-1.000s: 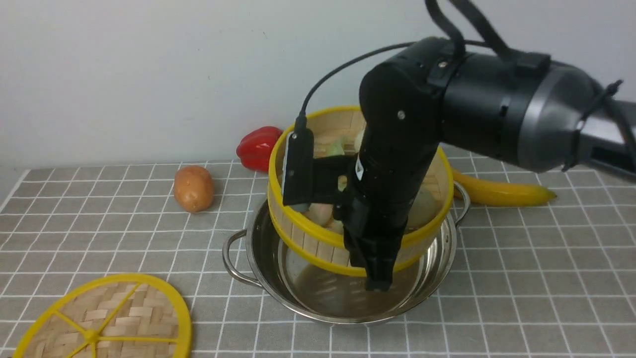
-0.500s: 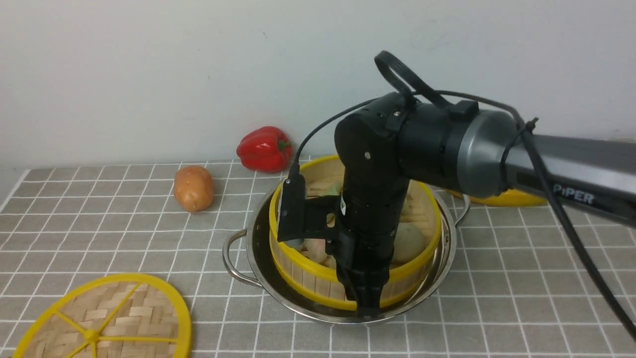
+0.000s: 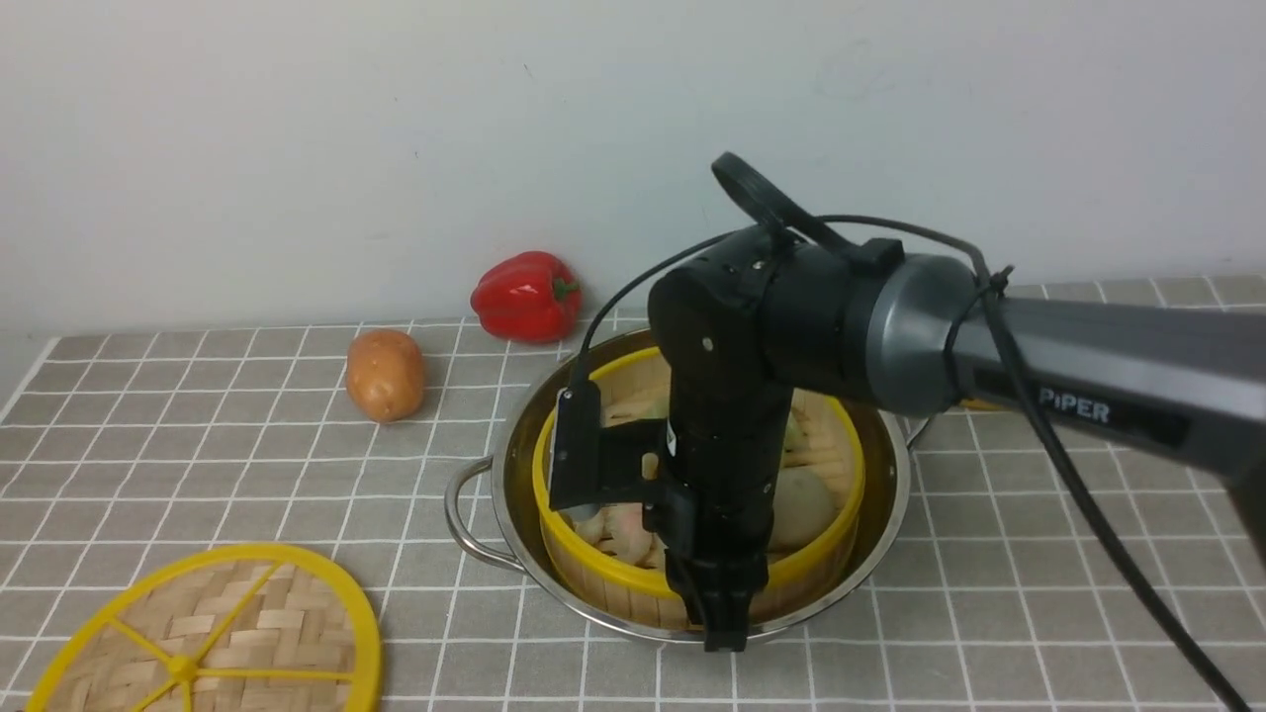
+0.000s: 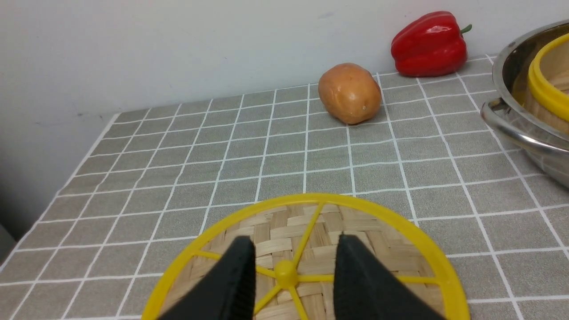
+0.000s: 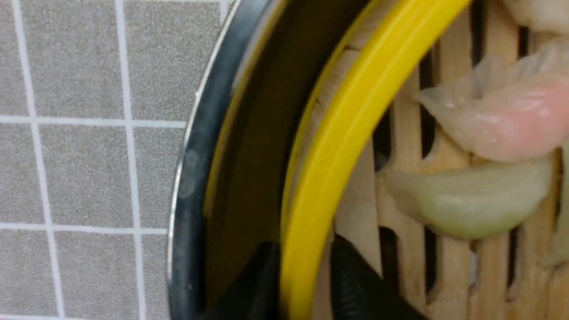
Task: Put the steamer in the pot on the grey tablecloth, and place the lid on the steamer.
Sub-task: 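Place the bamboo steamer basket of food into the steel pot with the right gripper, then grasp the bamboo steamer lid lying on the table by its centre knob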
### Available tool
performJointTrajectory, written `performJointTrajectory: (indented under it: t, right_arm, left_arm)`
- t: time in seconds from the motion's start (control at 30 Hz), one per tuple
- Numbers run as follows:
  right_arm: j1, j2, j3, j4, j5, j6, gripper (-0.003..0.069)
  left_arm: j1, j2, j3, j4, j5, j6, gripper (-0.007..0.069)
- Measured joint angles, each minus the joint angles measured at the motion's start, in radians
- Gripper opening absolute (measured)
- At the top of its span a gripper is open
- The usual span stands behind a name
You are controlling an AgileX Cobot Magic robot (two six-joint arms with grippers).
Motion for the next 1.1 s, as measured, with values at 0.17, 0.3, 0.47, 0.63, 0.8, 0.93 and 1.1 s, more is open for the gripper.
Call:
performJointTrajectory:
  t: [0.17, 0.3, 0.47, 0.63, 0.8, 0.93, 1.1]
  right_arm:
    - [0.000, -0.007, 0.000, -0.012, -0.010, 0.039, 0.0473]
    - [0.000, -0.028, -0.003, -0.025, -0.015, 0.069, 0.0573]
    - [0.000, -0.118, -0.007, -0.032, -0.015, 0.080, 0.0558]
    - [0.000, -0.190, -0.008, -0.037, -0.014, 0.101, 0.0485]
    - [0.000, -0.331, -0.008, -0.083, -0.012, 0.213, 0.0236]
    - [-0.003, -0.481, -0.008, -0.166, -0.012, 0.395, 0.0003]
    - [-0.005, -0.597, -0.009, -0.191, -0.072, 0.685, -0.0015]
  left_arm:
    - [0.000, 0.000, 0.000, 0.000, 0.000, 0.000, 0.0243]
    - [0.000, 0.000, 0.000, 0.000, 0.000, 0.000, 0.0243]
    - [0.000, 0.000, 0.000, 0.000, 0.000, 0.000, 0.0243]
    - [0.000, 0.000, 0.000, 0.000, 0.000, 0.000, 0.0243]
    - [0.000, 0.000, 0.000, 0.000, 0.000, 0.000, 0.0243]
    - [0.000, 0.000, 0.000, 0.000, 0.000, 0.000, 0.0243]
    - [0.000, 0.000, 0.000, 0.000, 0.000, 0.000, 0.0243]
